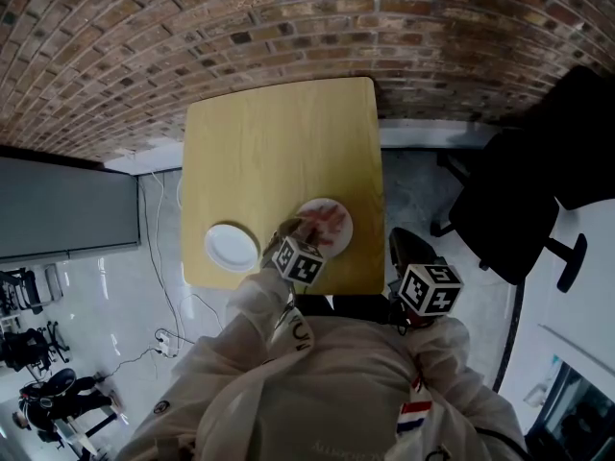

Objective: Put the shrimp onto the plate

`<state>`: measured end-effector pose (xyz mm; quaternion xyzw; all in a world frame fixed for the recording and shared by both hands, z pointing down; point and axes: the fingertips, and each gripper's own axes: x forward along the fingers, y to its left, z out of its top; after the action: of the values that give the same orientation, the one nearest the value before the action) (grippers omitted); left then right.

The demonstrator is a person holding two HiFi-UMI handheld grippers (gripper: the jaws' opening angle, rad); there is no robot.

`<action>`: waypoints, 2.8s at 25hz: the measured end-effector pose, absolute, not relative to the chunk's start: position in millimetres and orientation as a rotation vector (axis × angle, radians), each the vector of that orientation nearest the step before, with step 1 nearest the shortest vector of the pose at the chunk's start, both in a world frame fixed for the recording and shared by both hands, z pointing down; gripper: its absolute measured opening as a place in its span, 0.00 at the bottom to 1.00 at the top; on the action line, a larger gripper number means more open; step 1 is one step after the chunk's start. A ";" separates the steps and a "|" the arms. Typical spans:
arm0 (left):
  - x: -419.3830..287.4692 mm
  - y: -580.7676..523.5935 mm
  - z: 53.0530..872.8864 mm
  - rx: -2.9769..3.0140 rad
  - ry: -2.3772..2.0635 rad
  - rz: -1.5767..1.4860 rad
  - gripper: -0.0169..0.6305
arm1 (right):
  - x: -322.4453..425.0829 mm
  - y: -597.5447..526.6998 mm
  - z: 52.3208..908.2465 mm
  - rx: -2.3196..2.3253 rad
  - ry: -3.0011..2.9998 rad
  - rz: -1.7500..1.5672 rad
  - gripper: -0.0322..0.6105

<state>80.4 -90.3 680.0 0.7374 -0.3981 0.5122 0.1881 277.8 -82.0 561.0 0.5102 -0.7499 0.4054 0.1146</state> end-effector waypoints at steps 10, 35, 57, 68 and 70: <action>82.9 -88.3 675.6 2.087 -1.124 1.424 0.28 | 278.7 -76.2 563.4 1.501 -2.189 1.200 0.09; 4.6 -67.4 574.6 2.292 -1.291 0.943 0.23 | 167.0 -48.3 533.5 1.479 -2.254 1.081 0.09; -181.2 3.0 507.7 2.285 -1.535 0.665 0.07 | 6.8 18.4 492.6 1.550 -2.292 0.885 0.09; -185.3 25.0 495.3 2.324 -1.526 0.611 0.05 | -24.1 32.5 472.4 1.513 -2.345 0.776 0.09; -182.2 28.7 493.3 2.323 -1.533 0.608 0.05 | -26.7 33.1 467.6 1.509 -2.365 0.738 0.09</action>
<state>-182.2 28.7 493.3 0.8066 -0.5325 0.2111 0.1459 -26.7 33.1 467.6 0.5164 -0.8094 0.2525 0.1200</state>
